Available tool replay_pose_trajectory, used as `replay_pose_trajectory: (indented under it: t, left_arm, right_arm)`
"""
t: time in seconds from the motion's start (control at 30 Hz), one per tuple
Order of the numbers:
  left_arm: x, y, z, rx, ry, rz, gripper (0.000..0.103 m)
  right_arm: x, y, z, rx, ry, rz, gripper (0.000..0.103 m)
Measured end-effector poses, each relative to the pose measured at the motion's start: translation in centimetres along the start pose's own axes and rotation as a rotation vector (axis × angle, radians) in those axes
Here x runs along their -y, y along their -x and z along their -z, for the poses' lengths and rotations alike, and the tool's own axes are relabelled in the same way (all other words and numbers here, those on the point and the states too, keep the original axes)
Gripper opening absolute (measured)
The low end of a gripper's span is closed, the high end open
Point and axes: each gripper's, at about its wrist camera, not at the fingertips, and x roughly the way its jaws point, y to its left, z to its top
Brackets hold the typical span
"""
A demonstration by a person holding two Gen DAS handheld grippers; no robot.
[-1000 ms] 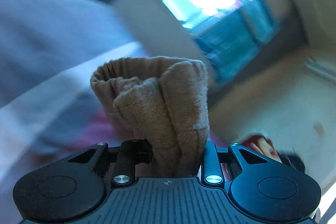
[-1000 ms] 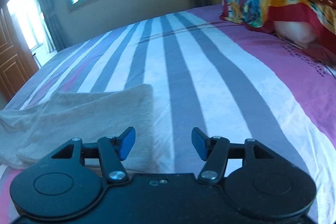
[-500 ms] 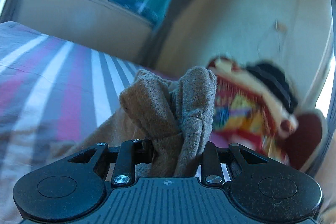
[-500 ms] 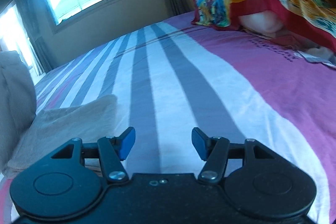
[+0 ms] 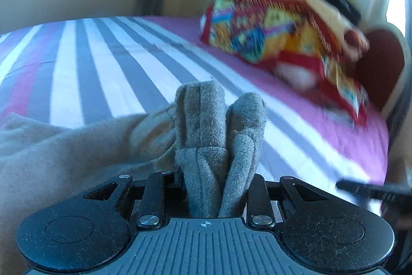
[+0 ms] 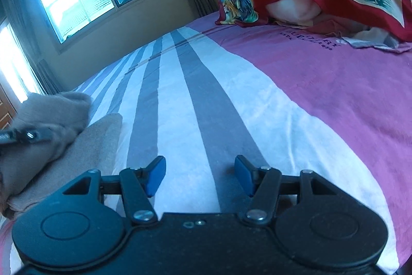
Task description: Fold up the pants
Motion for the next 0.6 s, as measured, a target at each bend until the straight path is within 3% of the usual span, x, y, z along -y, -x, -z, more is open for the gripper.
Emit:
replay_pose_trajectory:
  t: [0.03, 0.07, 0.1, 0.17, 0.2, 0.27, 0.4, 0.47, 0.6]
  left_arm:
    - [1.0, -0.5, 0.3, -0.015, -0.039, -0.006, 0.029]
    - [2.1, -1.2, 0.4, -0.031, -0.073, 0.003, 0.045]
    - [2.8, -1.7, 0.5, -0.056, -0.095, 0.026, 0.072]
    - [4.4, -2.2, 0.9, -0.068, -0.117, 0.126, 0.097]
    - [5.1, -2.2, 1.3, -0.059, -0.13, 0.15, 0.097]
    - [6.2, -1.6, 1.5, -0.024, -0.148, 0.11, 0.097]
    - [4.8, 3.4, 1.7, 0.139, -0.047, 0.073, 0.097]
    - [2.7, 7.0, 2.7, 0.208, 0.007, 0.014, 0.097]
    - [-2.9, 14.5, 6.8, 0.268, 0.134, -0.171, 0.097]
  right_arm:
    - [0.1, 0.1, 0.0, 0.002, -0.001, -0.003, 0.058]
    - [0.1, 0.1, 0.0, 0.003, -0.003, -0.006, 0.058]
    - [0.2, 0.1, 0.0, 0.003, -0.006, -0.009, 0.058]
    - [0.3, 0.1, 0.0, 0.003, -0.01, -0.014, 0.058]
    - [0.4, 0.1, 0.0, 0.003, -0.012, -0.014, 0.058]
    - [0.5, 0.1, -0.1, 0.003, -0.013, -0.011, 0.058]
    - [0.4, 1.5, -0.3, 0.027, -0.018, -0.004, 0.059]
    - [0.3, 2.2, -0.4, 0.037, -0.017, 0.003, 0.059]
    - [-0.7, 3.1, -0.8, 0.054, -0.021, -0.025, 0.06]
